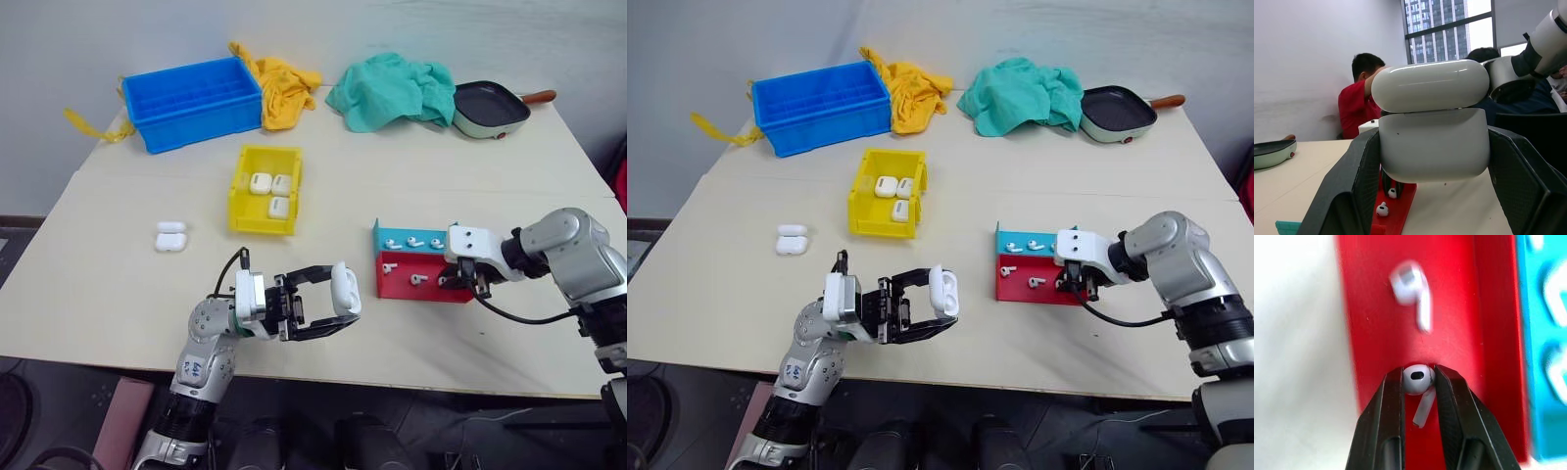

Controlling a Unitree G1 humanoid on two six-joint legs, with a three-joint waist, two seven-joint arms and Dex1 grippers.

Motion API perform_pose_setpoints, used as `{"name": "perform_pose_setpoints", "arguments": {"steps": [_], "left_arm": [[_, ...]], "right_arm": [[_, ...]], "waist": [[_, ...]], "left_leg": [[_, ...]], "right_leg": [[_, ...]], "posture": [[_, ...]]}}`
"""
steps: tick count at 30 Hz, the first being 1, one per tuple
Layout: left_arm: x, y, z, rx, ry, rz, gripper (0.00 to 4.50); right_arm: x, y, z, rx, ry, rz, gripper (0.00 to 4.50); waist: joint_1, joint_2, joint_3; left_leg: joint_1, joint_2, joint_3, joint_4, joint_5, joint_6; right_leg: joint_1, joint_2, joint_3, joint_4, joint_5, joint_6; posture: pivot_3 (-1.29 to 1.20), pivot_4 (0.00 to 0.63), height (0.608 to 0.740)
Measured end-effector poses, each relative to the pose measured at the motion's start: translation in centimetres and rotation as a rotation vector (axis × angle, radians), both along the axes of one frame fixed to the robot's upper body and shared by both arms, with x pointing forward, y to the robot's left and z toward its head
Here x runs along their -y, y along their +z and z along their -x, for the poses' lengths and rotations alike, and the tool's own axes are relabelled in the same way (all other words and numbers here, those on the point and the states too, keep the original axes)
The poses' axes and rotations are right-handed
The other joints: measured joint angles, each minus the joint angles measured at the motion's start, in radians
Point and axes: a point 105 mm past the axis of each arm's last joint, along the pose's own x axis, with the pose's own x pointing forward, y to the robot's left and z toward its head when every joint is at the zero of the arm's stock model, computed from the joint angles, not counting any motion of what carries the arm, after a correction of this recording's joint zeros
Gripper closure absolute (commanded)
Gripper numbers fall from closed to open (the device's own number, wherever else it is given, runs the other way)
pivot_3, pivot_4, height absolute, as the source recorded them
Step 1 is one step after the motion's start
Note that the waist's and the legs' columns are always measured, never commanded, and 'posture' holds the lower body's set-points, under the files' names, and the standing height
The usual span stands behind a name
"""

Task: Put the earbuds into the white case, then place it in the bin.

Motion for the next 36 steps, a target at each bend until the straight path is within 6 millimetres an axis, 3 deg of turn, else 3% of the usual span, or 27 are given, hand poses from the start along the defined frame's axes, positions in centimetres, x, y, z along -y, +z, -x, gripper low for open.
{"name": "perform_pose_setpoints", "arguments": {"steps": [5, 10, 17, 25, 36], "left_arm": [[0.9, 1.1, 0.3, 0.017, -0.075, 0.043, 1.72], [1.9, 2.3, 0.1, 0.024, -0.15, 0.096, 1.72], [2.9, 3.0, -0.3, -0.049, -0.245, 0.146, 1.72], [3.6, 3.0, -0.6, -0.116, -0.302, 0.157, 1.72], [3.7, 3.8, -0.8, -0.114, -0.303, 0.185, 1.72]], "right_arm": [[0.1, 3.8, 3.0, 0.084, -0.002, -0.275, 4.05], [-3.8, 8.3, 7.1, 0.199, 0.029, -0.798, 4.05], [-8.1, 10.8, 10.7, 0.358, 0.09, -1.159, 4.05], [-10.7, 12.0, 11.9, 0.389, 0.17, -1.265, 4.05], [-11.0, 11.0, 11.0, 0.414, 0.141, -1.268, 4.05]], "waist": [[0.007, 0.0, 0.0], [-0.001, -0.001, 0.001], [-0.002, -0.002, 0.001], [-0.002, -0.002, 0.001], [-0.002, -0.002, 0.001]], "left_leg": [[-0.002, 0.0, -0.001, -0.001, 0.0, 0.0], [-0.002, 0.0, -0.001, 0.0, 0.001, -0.001], [-0.001, 0.0, 0.0, 0.0, 0.001, -0.001], [-0.001, 0.0, 0.0, -0.001, 0.003, -0.003], [-0.001, 0.0, 0.0, -0.001, 0.002, -0.003]], "right_leg": [[0.0, 0.0, -0.001, -0.001, 0.0, 0.0], [0.0, 0.002, 0.0, -0.001, 0.0, 0.0], [0.0, 0.002, 0.001, 0.0, 0.0, 0.0], [0.0, 0.002, 0.001, -0.001, 0.0, 0.001], [0.0, 0.002, 0.001, -0.001, 0.0, 0.001]], "posture": [[0.0, 0.15, 0.74], [0.0, 0.15, 0.74], [0.0, 0.15, 0.74], [0.0, 0.15, 0.74], [0.0, 0.15, 0.74]]}}
